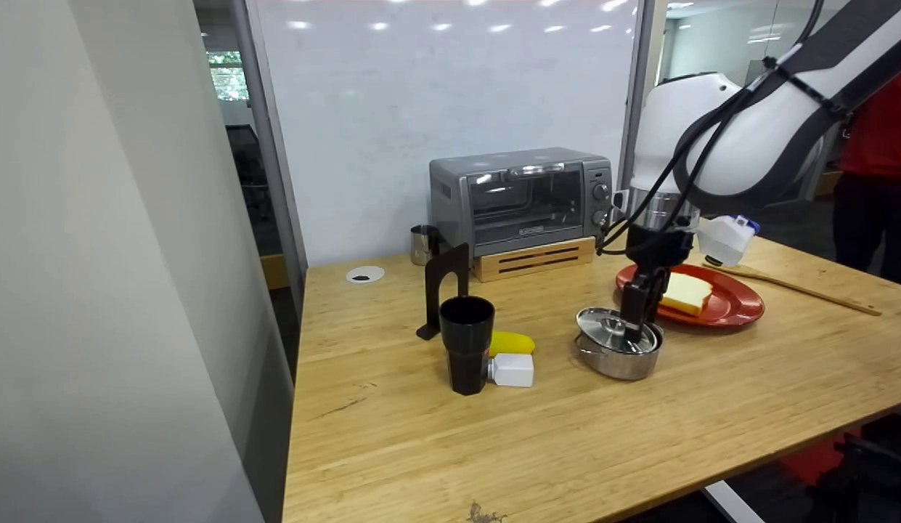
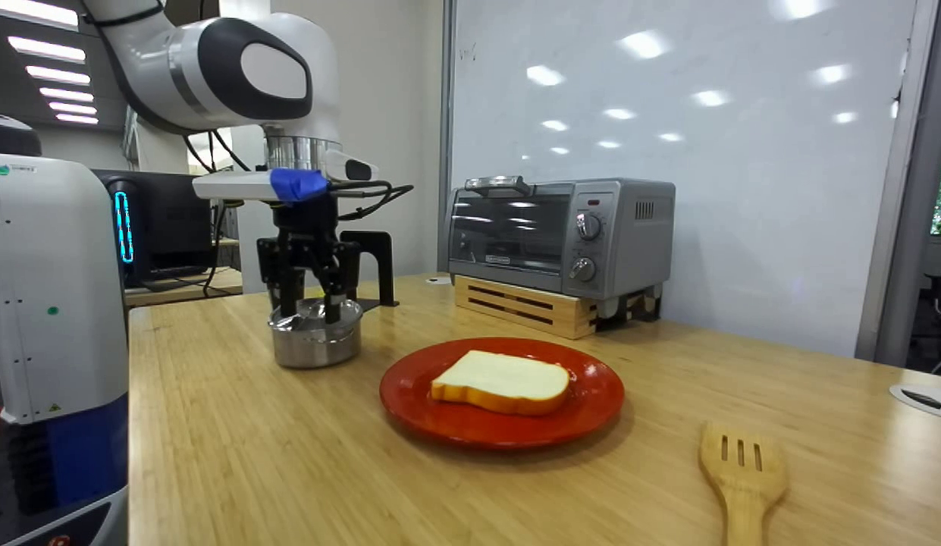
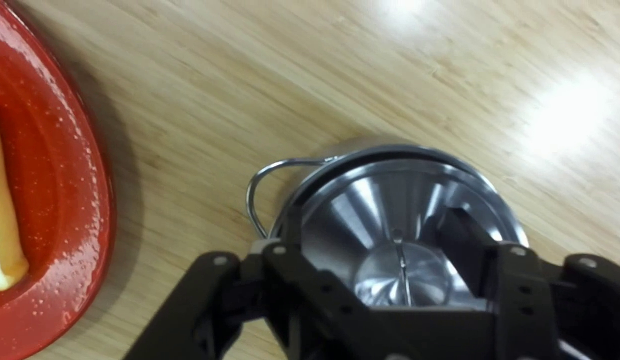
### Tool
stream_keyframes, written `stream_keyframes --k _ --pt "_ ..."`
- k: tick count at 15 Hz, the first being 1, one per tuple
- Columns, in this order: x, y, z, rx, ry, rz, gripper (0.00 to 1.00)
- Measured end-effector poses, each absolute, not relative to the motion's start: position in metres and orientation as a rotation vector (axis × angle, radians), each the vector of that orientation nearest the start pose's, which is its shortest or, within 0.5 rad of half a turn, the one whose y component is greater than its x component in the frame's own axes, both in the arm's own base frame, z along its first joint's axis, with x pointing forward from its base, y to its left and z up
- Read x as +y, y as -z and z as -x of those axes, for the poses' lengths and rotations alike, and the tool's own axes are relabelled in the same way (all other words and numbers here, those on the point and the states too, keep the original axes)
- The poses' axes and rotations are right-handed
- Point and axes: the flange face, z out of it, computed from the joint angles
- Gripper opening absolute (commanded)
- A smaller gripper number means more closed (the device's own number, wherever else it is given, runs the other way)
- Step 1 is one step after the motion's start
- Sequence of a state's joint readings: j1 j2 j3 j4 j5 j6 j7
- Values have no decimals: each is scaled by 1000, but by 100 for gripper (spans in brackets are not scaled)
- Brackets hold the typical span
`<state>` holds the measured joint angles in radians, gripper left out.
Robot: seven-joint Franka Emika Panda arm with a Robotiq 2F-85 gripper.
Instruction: Close the toaster oven
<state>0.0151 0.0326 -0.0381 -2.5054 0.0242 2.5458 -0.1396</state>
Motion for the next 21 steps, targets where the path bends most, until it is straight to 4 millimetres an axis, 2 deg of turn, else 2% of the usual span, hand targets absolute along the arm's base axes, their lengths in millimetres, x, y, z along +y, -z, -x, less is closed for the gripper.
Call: stream_keyframes --k 4,8,14,21 --pt "-7 -270 -464 -158 7 3129 100" --pt "1 -287 -461 -172 9 3123 100" --pt "14 -335 -441 -133 -87 3065 100" --pt "14 -388 -426 -38 -20 3071 100"
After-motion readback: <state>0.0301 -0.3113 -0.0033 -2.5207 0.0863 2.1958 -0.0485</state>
